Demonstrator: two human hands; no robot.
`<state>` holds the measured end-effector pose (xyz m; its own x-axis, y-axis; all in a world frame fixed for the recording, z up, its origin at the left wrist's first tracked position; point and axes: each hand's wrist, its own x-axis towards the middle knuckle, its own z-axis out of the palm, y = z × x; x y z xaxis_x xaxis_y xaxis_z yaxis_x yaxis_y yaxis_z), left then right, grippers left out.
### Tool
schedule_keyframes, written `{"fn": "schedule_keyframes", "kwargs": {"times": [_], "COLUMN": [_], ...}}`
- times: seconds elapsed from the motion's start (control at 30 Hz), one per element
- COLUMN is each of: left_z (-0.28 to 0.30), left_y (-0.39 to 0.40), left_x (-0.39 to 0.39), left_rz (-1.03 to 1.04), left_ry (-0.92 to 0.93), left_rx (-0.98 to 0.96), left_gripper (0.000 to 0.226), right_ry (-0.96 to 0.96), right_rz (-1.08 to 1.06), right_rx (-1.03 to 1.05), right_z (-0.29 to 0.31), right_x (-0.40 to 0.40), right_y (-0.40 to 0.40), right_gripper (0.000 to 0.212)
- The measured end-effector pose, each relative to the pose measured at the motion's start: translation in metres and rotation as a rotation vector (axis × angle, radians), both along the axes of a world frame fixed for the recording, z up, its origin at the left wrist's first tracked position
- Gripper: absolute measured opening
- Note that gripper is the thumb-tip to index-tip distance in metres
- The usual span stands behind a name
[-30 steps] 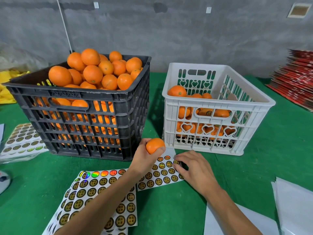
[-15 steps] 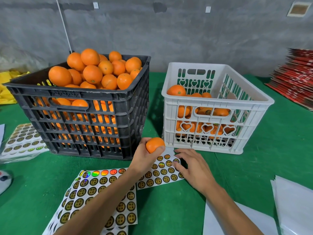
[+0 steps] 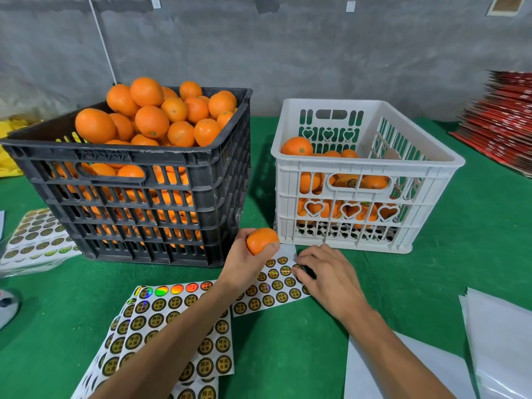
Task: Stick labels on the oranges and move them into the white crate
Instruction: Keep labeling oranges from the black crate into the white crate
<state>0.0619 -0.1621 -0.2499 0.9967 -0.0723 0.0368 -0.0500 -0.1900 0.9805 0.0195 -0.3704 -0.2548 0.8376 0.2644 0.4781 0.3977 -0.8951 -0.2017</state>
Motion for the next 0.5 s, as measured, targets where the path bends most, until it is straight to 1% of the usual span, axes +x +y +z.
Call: {"fn": "schedule_keyframes", "kwargs": {"times": [0.1,0.27,0.4,0.5], "left_z": [0.0002,0.0009,0.0011,0.0007], "left_y": [-0.0001,-0.0003,-0.0008,0.0], "left_x": [-0.0002,-0.0015,-0.0006,-0.0003], "left_rz": [0.001,0.003,0.012,0.013], "left_ry": [0.007,0.013,0.015,0.017], "left_rx": [0.009,0.003,0.006,0.002], "left_gripper": [0.048,0.044,0.047,0.049], "right_ry": [-0.098,-0.241,-0.304,-0.344], "right_rz": [0.004,0.029,0.052,0.077], "right_rx": [-0.054,-0.206,-0.21,-0.196], "right_z": [0.0014,0.0013,-0.0022,-0.0065], "right_x": [-0.0003,0.0002,0.0024,0.0051], "right_y": [0.0014,0.0044,0.0053,0.0039], "right_gripper": [0.017,0.011,0.007,0.007]}}
